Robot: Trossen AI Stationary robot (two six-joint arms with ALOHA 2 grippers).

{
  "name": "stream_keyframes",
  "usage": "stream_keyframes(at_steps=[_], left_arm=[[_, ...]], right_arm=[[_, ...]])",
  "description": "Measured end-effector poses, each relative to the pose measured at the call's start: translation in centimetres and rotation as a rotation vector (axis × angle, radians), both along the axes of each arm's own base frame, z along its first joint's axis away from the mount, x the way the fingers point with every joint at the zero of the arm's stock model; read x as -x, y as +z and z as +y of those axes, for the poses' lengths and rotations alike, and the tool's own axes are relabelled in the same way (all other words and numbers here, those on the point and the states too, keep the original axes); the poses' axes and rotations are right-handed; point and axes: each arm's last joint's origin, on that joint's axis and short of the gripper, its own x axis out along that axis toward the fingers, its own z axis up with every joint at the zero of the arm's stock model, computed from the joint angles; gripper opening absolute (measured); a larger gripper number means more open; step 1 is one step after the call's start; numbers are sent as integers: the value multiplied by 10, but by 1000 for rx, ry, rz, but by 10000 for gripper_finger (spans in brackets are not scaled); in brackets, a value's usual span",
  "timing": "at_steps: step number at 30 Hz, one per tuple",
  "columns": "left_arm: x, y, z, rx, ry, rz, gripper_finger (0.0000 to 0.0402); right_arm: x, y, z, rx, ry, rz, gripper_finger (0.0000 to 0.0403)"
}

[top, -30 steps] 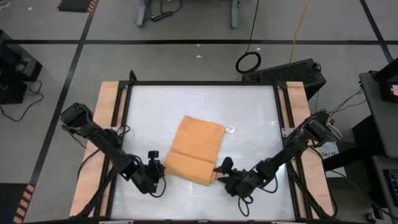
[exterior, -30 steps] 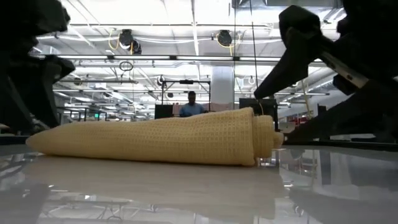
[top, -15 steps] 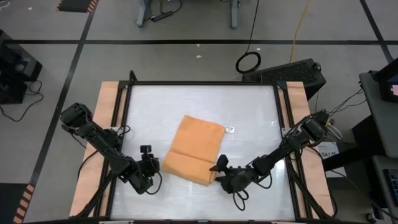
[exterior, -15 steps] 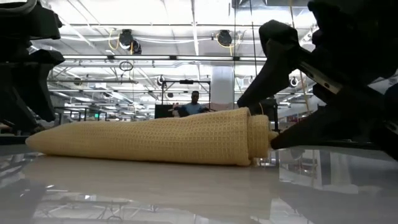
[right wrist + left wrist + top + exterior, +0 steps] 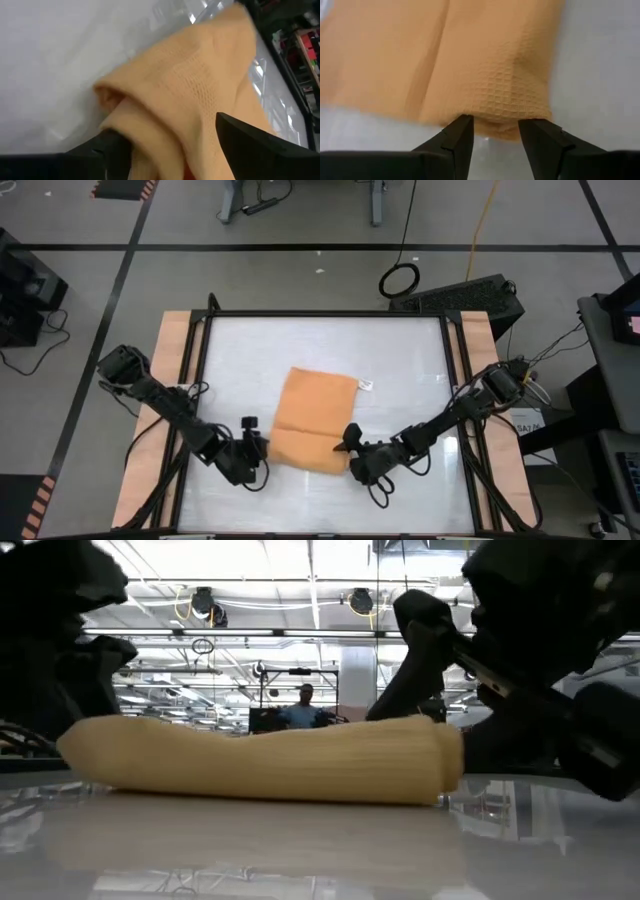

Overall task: Roll towel into tight, uniform cylinder
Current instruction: Roll the yellow towel

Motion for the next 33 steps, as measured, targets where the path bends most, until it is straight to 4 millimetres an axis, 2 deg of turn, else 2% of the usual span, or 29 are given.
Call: stream_keyframes(at_steps=[6,13,20,24,28,33], left_arm=[[-12,5,-2,170,-8,-40,162],[-13,15,-16,212,-51,-85,162],[-5,16,-25,221,-68,-64,162],[2,13,-26,242,-6,-21,162],[10,13,-35,276,-12,-23,162],[18,14,-43,144,-12,-144,162]], right_arm=[[4,-4,-2,28,-14,57,262],[13,3,3,-7,-46,80,263],[26,7,1,-19,-96,170,263],[27,7,2,-40,-87,180,263],[26,9,7,-60,-66,150,265],[28,12,16,-77,-31,112,284]])
